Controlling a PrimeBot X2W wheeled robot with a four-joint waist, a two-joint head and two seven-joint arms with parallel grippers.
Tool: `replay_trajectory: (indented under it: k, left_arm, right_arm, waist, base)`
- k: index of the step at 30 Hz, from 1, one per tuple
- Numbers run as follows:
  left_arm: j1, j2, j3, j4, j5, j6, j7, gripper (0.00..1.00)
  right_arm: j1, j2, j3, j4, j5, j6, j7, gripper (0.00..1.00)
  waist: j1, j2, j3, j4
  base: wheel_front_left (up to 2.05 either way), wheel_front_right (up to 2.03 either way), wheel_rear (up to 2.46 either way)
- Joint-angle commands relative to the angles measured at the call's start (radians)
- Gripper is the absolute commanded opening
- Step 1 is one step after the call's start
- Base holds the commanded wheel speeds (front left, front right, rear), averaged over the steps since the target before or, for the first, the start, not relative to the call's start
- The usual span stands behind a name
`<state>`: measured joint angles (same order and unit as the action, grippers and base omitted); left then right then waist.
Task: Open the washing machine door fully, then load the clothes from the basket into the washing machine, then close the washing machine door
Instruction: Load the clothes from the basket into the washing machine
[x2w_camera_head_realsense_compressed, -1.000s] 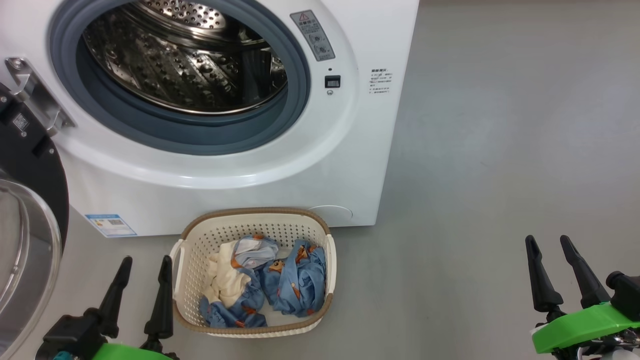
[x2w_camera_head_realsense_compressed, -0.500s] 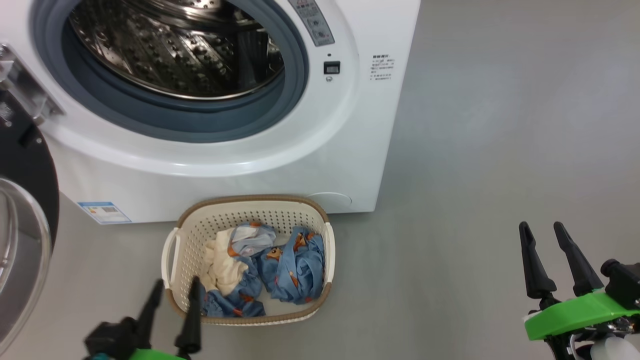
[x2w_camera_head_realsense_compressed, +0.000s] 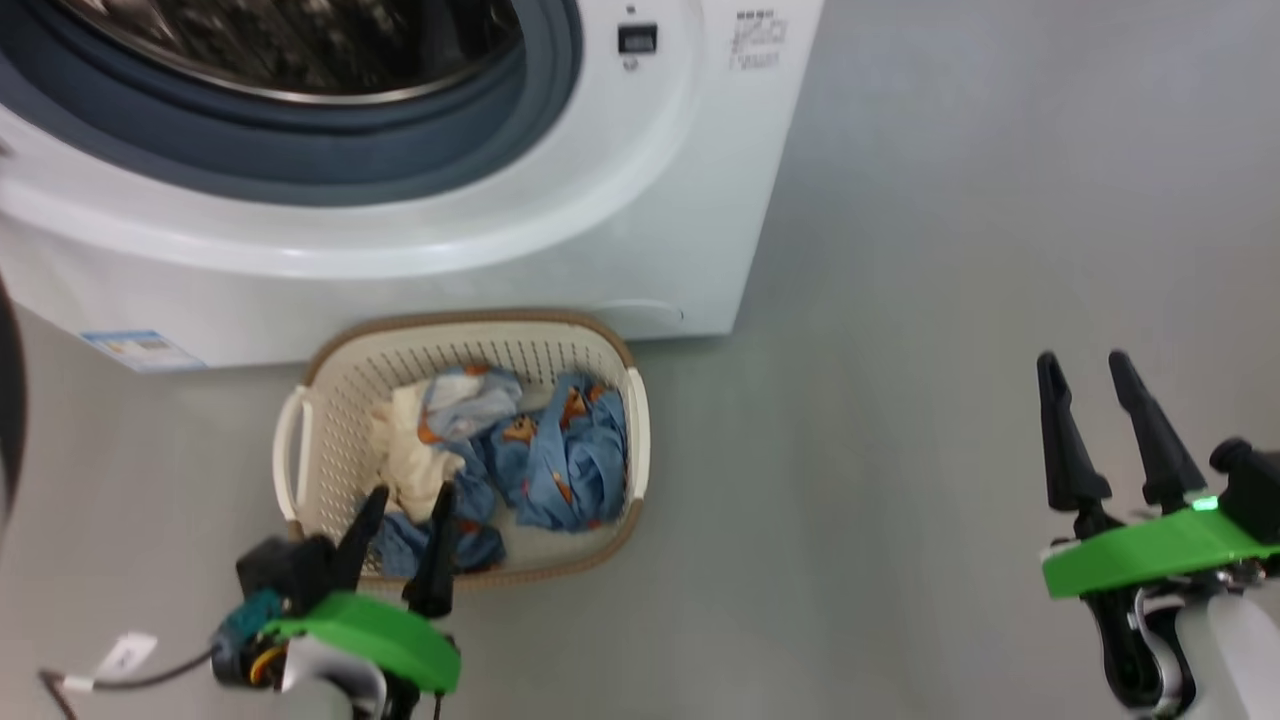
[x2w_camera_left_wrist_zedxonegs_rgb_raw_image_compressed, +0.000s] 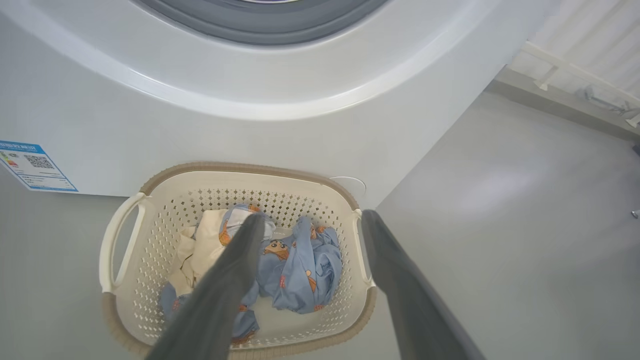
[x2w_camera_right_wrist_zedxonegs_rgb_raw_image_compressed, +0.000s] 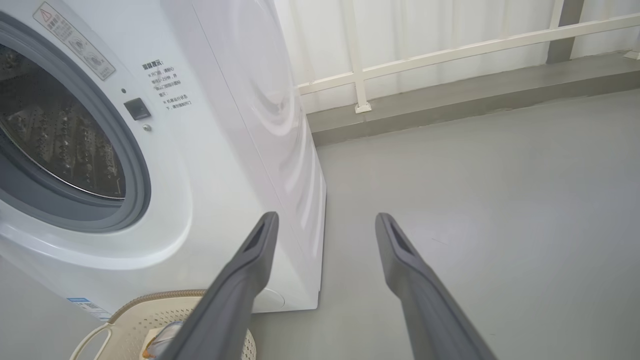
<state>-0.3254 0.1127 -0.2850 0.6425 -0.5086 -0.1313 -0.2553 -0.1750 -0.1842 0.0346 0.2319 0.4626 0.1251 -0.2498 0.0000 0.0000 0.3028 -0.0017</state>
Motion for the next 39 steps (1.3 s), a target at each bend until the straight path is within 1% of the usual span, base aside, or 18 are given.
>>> replay_trajectory:
  k: [1, 10, 17, 21, 22, 24, 30, 39]
  left_arm:
    - [-0.058, 0.027, 0.005, 0.013, -0.019, 0.001, -0.006, 1.00]
    - [-0.239, 0.063, -0.129, 0.176, -0.106, 0.001, -0.006, 1.00]
    - [-0.358, 0.093, -0.240, 0.279, -0.196, 0.001, -0.006, 1.00]
    - [-0.417, 0.114, -0.319, 0.316, -0.249, 0.001, -0.005, 1.00]
    - [-0.417, 0.114, -0.319, 0.316, -0.249, 0.001, -0.005, 1.00]
    - [-0.446, 0.127, -0.360, 0.330, -0.279, 0.001, 0.006, 1.00]
    - [-0.524, 0.178, -0.465, 0.354, -0.363, 0.001, 0.035, 1.00]
    - [-0.614, 0.244, -0.580, 0.374, -0.472, 0.001, 0.078, 1.00]
  right_arm:
    - [-0.038, -0.003, 0.022, -0.032, -0.012, 0.006, -0.012, 1.00]
    - [-0.123, 0.022, 0.025, -0.063, -0.023, 0.006, -0.012, 1.00]
    - [-0.171, 0.044, 0.026, -0.089, -0.028, 0.006, -0.012, 1.00]
    - [-0.192, 0.052, 0.031, -0.104, -0.031, 0.006, -0.012, 1.00]
    - [-0.192, 0.052, 0.031, -0.104, -0.031, 0.006, -0.012, 1.00]
    - [-0.203, 0.055, 0.036, -0.111, -0.033, 0.006, -0.012, 1.00]
    - [-0.235, 0.065, 0.055, -0.130, -0.037, 0.006, -0.012, 1.00]
    - [-0.252, 0.070, 0.077, -0.157, -0.041, 0.006, -0.012, 1.00]
  waist:
    - [0.0000, 0.0000, 0.102, -0.027]
    - [0.0000, 0.0000, 0.263, -0.069]
    - [0.0000, 0.0000, 0.368, -0.108]
    - [0.0000, 0.0000, 0.417, -0.125]
    - [0.0000, 0.0000, 0.417, -0.125]
    - [0.0000, 0.0000, 0.441, -0.132]
    - [0.0000, 0.0000, 0.500, -0.160]
    - [0.0000, 0.0000, 0.559, -0.201]
  base:
    - [0.00, 0.00, 0.00]
    - [0.00, 0.00, 0.00]
    - [0.00, 0.00, 0.00]
    - [0.00, 0.00, 0.00]
    - [0.00, 0.00, 0.00]
    - [0.00, 0.00, 0.00]
    - [0.00, 0.00, 0.00]
    - [0.00, 0.00, 0.00]
